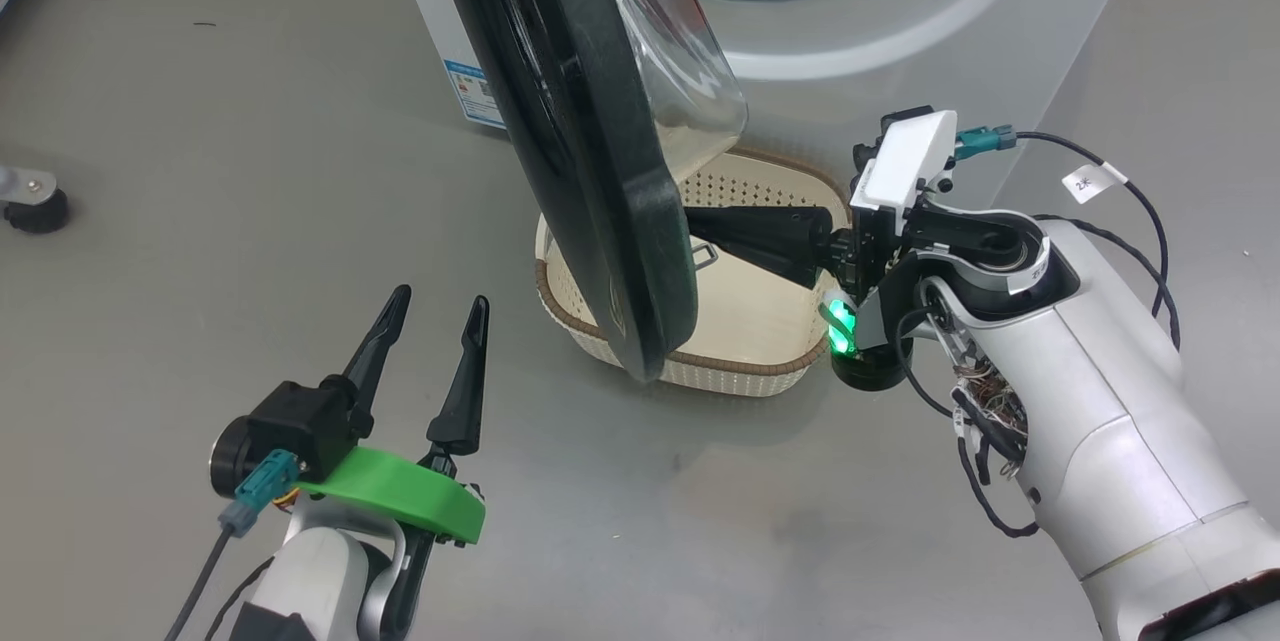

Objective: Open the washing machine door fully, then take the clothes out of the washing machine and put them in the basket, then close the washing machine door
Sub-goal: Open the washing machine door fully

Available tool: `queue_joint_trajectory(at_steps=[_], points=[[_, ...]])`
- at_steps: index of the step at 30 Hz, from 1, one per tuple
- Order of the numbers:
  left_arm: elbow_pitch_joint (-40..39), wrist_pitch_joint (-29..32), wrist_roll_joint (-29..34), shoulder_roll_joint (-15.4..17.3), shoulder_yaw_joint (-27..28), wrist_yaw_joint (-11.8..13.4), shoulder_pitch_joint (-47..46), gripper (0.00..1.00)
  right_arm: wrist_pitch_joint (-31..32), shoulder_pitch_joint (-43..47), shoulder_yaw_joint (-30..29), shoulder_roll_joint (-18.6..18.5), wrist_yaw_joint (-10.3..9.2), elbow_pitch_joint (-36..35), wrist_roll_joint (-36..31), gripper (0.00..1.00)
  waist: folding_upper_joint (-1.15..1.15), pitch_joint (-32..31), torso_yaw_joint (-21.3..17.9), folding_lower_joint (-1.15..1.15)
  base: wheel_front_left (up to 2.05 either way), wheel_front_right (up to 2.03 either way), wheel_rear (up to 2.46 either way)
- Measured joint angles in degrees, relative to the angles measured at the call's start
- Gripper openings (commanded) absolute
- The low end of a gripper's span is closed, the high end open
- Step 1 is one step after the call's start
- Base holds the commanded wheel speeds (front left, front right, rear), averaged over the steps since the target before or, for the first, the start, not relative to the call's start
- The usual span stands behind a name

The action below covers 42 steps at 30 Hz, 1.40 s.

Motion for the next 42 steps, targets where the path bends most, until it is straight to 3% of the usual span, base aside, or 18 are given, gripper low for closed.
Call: queue_joint_trajectory(at_steps=[11, 20, 26, 29, 33, 35, 42], points=[[-0.04, 0.00, 0.00, 0.01, -0.18, 0.01, 0.07, 1.00, -2.77, 0.74, 5.60, -0.04, -0.02, -2.53, 3.41, 0.00, 0.00, 0.00, 0.38, 0.00, 0.00, 0.00, 0.00], [-0.33, 0.00, 0.03, 0.01, 0.63, 0.02, 0.08, 1.00, -6.61, 0.73, 8.34, 0.11, 0.67, -2.97, 2.49, 0.00, 0.00, 0.13, -0.03, 0.00, 0.00, 0.00, 0.00], [-0.35, 0.00, 1.63, 0.02, 2.19, 0.29, 0.12, 1.00, -11.02, 0.73, 8.09, 0.24, 3.16, 0.01, -3.72, 0.00, 0.00, -0.89, -1.12, 0.00, 0.00, 0.00, 0.00], [-0.35, 0.00, 2.20, 0.07, 3.19, 0.54, 0.35, 1.00, -13.76, 0.74, 8.18, -0.44, 5.32, 0.18, -6.93, 0.00, 0.00, -1.56, -1.98, 0.00, 0.00, 0.00, 0.00], [-0.35, 0.00, 2.57, 0.15, 3.91, 0.59, 1.75, 1.00, -19.03, 0.72, 9.34, -4.28, 9.12, 0.15, -14.11, 0.00, 0.00, -2.55, -3.35, 0.00, 0.00, 0.00, 0.00], [-0.35, 0.00, 2.59, 0.33, 4.90, 0.64, 2.09, 1.00, -23.96, 0.71, 11.58, -7.55, 11.78, 0.07, -21.80, 0.00, 0.00, -3.37, -4.48, 0.00, 0.00, 0.00, 0.00], [-0.10, 0.00, 2.61, 1.07, 6.27, 0.86, 3.44, 1.00, -35.05, 1.04, 15.59, -12.23, 12.13, -0.68, -35.11, 0.00, 0.00, -5.46, -7.33, 0.00, 0.00, 0.00, 0.00]])
